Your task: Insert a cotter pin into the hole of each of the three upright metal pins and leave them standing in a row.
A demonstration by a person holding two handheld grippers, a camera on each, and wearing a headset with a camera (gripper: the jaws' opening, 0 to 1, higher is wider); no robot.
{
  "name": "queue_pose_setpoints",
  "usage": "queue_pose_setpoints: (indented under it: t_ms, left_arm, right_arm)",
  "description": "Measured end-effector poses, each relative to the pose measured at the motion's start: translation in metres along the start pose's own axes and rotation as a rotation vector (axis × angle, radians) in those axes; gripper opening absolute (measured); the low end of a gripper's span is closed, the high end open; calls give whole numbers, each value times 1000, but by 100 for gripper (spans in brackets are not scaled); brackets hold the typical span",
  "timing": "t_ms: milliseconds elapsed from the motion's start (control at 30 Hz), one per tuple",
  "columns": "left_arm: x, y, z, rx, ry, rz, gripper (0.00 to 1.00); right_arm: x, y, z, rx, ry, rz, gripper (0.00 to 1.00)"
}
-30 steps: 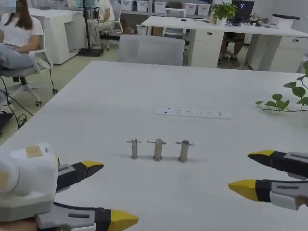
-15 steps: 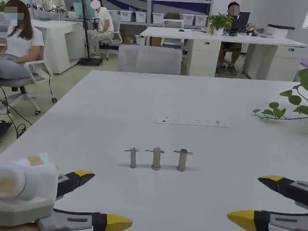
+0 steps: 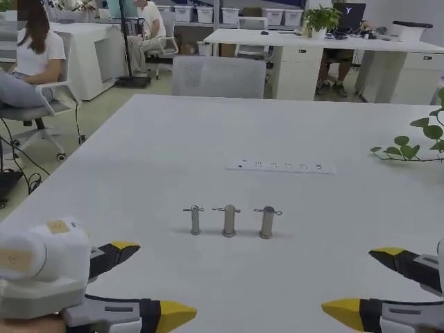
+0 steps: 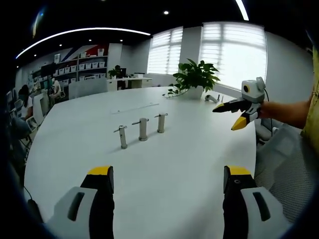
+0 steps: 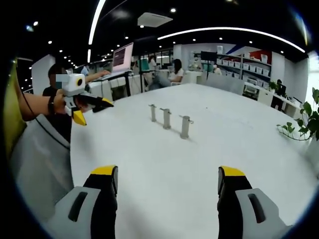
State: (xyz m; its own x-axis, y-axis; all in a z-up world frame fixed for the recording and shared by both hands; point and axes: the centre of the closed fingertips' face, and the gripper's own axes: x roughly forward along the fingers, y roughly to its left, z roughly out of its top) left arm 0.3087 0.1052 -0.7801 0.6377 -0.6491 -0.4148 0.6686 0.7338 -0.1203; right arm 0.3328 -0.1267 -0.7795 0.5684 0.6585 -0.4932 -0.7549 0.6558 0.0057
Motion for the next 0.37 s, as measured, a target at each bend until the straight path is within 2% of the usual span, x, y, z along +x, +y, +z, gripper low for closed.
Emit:
queue_pose_setpoints:
  t_ms: [367]
  left_arm:
    - [1,-6,-10,-8,27,-3,92]
  right_arm:
    - [3,3,-12,-3,28,14,84]
